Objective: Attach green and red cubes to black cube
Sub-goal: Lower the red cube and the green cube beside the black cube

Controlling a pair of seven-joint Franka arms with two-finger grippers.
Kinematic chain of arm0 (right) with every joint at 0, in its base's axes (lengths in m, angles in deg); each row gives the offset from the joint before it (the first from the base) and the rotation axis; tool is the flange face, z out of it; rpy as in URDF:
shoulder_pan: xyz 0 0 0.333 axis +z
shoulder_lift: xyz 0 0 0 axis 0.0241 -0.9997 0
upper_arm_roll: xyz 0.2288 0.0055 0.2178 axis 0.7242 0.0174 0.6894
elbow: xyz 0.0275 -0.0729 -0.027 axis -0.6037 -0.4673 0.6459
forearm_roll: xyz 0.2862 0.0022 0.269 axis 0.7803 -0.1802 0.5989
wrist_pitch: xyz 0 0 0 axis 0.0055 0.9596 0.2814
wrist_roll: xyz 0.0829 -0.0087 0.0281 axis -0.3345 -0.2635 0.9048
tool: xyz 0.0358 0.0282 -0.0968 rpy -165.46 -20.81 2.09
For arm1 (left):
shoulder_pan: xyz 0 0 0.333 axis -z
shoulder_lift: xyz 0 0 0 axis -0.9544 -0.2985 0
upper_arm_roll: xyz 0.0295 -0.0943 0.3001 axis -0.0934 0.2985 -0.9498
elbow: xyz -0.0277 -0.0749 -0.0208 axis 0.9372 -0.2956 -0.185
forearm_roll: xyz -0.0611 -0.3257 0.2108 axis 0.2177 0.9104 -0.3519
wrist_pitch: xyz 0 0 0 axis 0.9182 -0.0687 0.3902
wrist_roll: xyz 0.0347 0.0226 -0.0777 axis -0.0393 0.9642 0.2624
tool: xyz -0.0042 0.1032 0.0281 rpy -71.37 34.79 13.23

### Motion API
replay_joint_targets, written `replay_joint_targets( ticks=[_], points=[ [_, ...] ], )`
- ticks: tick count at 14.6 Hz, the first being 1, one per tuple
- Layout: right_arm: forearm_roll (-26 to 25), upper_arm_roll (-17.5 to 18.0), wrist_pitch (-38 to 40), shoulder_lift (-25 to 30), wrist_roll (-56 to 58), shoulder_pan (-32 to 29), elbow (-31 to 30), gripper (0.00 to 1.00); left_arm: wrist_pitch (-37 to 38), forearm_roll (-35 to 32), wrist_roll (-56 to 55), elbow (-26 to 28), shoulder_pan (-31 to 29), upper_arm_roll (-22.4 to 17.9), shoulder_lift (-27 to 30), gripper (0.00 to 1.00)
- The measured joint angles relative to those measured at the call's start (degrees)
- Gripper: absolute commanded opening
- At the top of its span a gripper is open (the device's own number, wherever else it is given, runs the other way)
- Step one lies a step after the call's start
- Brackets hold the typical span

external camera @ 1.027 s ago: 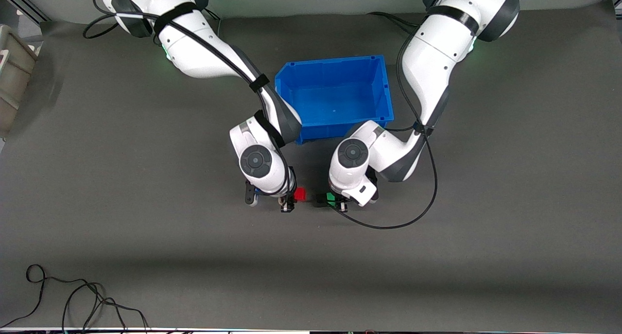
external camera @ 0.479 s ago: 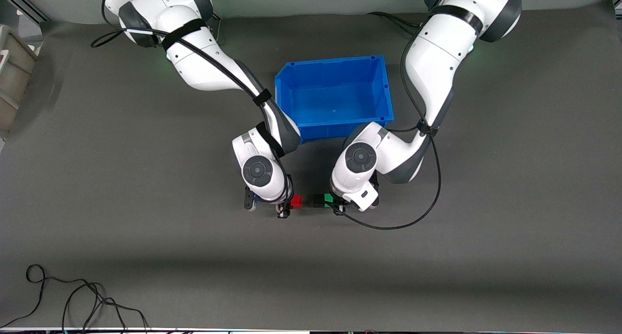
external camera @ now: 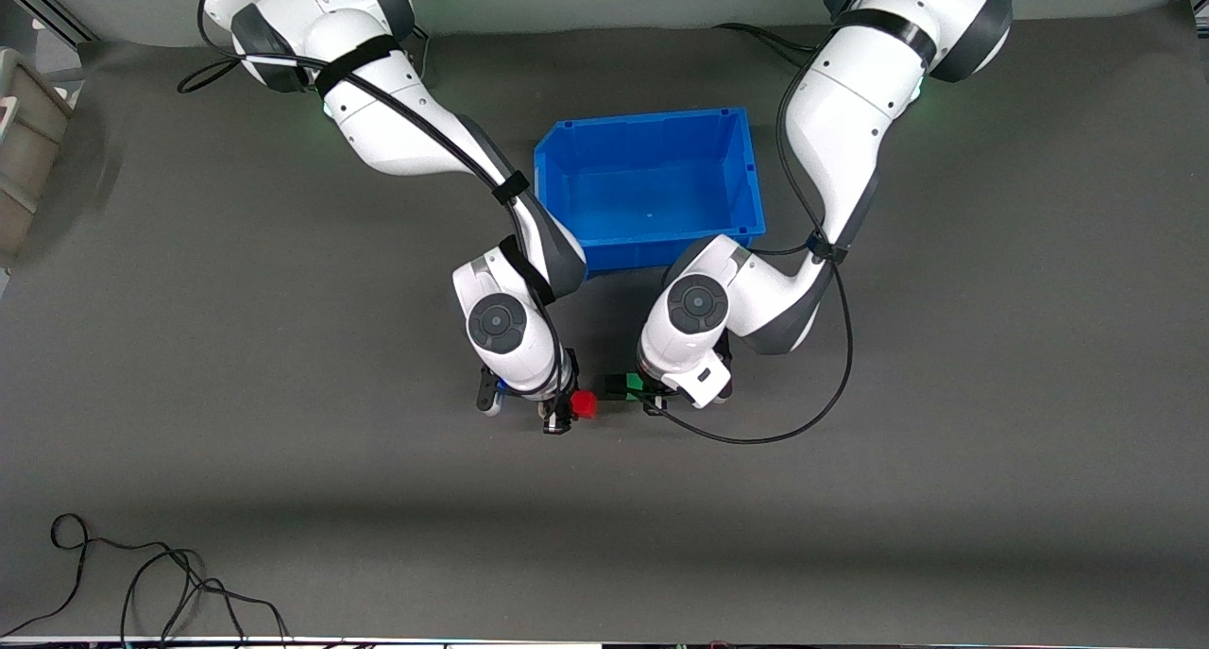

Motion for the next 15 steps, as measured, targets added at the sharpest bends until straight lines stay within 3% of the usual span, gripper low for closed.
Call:
replay_joint_targets(
  ticks=[15],
  points=[
    [-0.12, 0.4, 0.02, -1.62, -0.16, 0.18, 2.21, 0.0, -1.56, 1.24, 0.0, -0.61, -0.6, -0.25, -0.01, 0.0]
  ],
)
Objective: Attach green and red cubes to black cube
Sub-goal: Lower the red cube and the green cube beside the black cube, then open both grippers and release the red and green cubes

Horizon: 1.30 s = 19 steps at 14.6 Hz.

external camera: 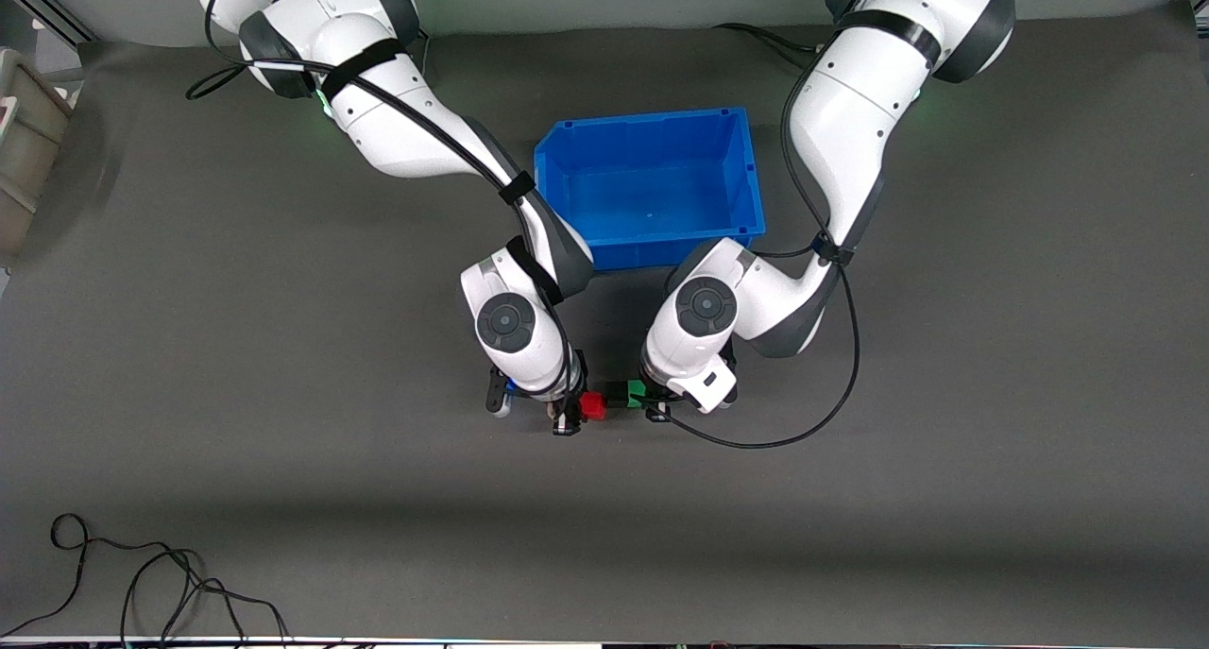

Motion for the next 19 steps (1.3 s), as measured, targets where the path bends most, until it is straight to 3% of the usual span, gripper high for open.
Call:
replay_joint_targets(
  ticks=[12, 17, 18, 19],
  points=[
    [-0.22, 0.07, 0.07, -0.16, 0.51, 0.18, 0.09, 0.0, -0.72, 1.11, 0.0, -1.95, -0.65, -0.22, -1.81, 0.0],
    [-0.21, 0.07, 0.07, -0.16, 0.52, 0.15, 0.09, 0.02, -0.72, 1.1, 0.23, -2.0, -0.64, -0.22, -1.82, 0.45],
    [-0.06, 0.07, 0.07, -0.16, 0.52, 0.06, 0.1, 0.16, -0.72, 1.1, 0.36, -2.02, -0.62, -0.19, -1.82, 0.52],
    [0.5, 0.07, 0.07, -0.16, 0.52, -0.05, 0.1, 0.89, -0.72, 1.1, 0.47, -2.05, -0.58, -0.16, -1.82, 0.62]
  ],
)
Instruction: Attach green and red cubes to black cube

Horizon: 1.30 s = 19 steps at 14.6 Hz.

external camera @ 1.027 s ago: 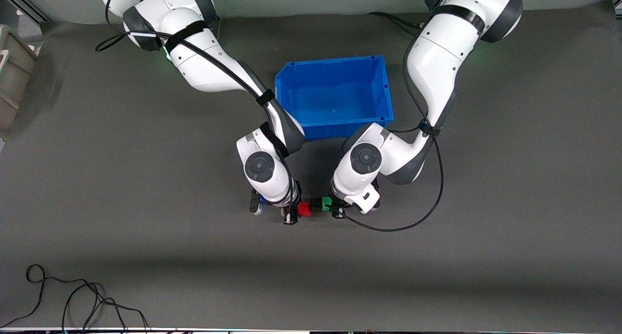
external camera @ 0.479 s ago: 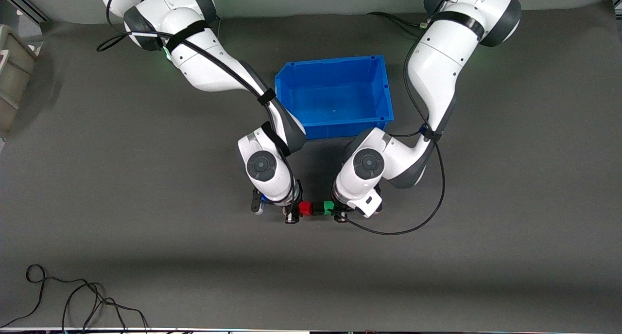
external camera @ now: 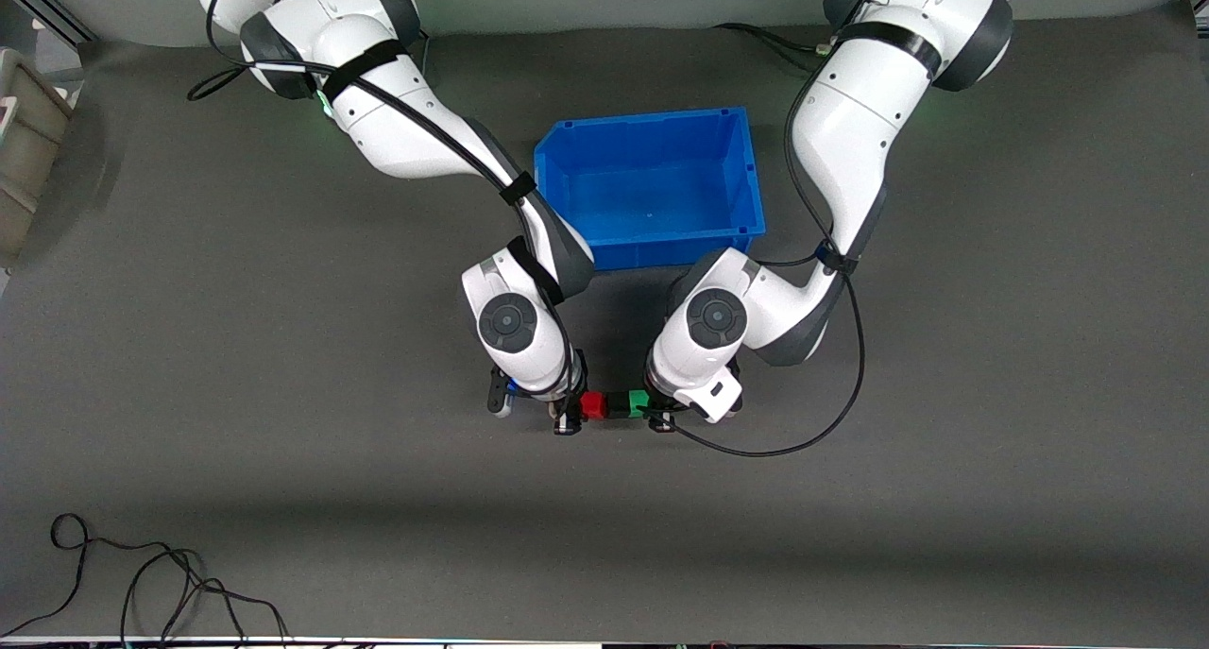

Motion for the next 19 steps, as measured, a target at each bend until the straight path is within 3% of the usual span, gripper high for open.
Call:
replay_joint_targets(
  ticks=[1, 3, 6, 10, 12, 16, 19],
  points=[
    [0.82, 0.0, 0.0, 0.0, 0.0, -0.07, 0.02, 1.0, 0.0, 0.0, 0.01, -0.03, 0.04, 0.04, 0.0, 0.66],
    [1.13, 0.0, -0.01, 0.0, 0.0, -0.06, 0.08, 1.0, 0.0, 0.0, 0.04, -0.15, 0.12, 0.07, 0.0, 0.74],
    [1.13, 0.0, -0.01, 0.0, 0.0, 0.0, 0.24, 1.0, -0.01, 0.0, 0.04, -0.57, 0.12, 0.07, 0.0, 1.0],
    [1.13, -0.19, 0.64, 0.56, 0.01, -0.11, 1.36, 1.0, 0.24, -0.63, 0.71, -1.47, -1.08, -0.17, 0.18, 1.0],
    [1.13, -0.59, 4.54, 2.52, 1.54, -0.75, 2.42, 1.0, 3.38, -0.9, 6.38, -2.16, -3.79, -0.16, 1.36, 1.0],
    [1.36, -0.67, 19.11, 12.34, 13.54, -4.57, 3.86, 1.0, 22.23, -0.91, 29.33, -2.57, -8.43, -0.09, 8.35, 1.0],
    [1.4, -0.74, 32.92, 22.26, 25.15, -6.77, 3.77, 1.0, 29.5, -0.9, 48.52, 3.27, -13.92, -0.26, 17.84, 1.0]
  ],
)
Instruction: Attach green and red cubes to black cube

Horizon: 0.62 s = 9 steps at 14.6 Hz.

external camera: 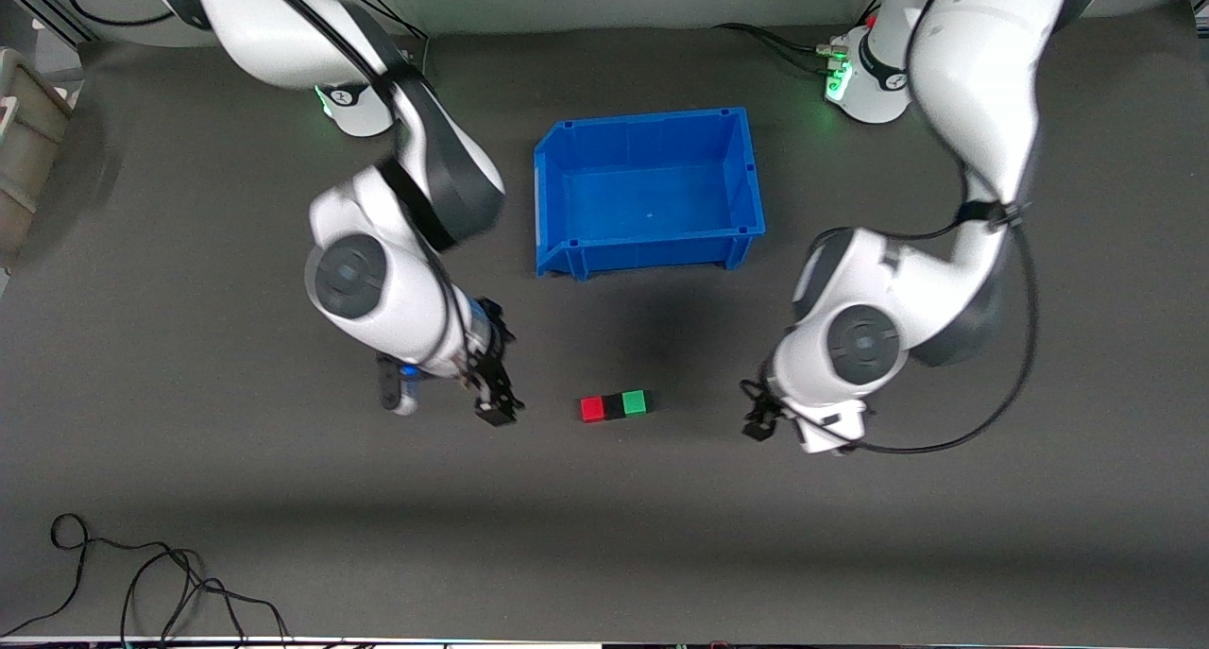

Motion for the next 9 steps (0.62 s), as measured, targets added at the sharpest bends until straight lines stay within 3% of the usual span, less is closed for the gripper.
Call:
replay_joint_targets(
  ticks=[4, 9],
  points=[
    [-0.03, -0.44, 16.09, 10.52, 19.86, -5.23, -0.21, 1.0, 3.77, 0.2, 24.07, 10.94, -9.32, -0.02, 11.99, 1.0],
    [-4.14, -7.42, 28.83, 17.9, 54.62, -8.73, -1.03, 1.0, 13.63, 0.26, 45.42, 13.08, -17.31, -0.13, 20.59, 1.0]
  ],
)
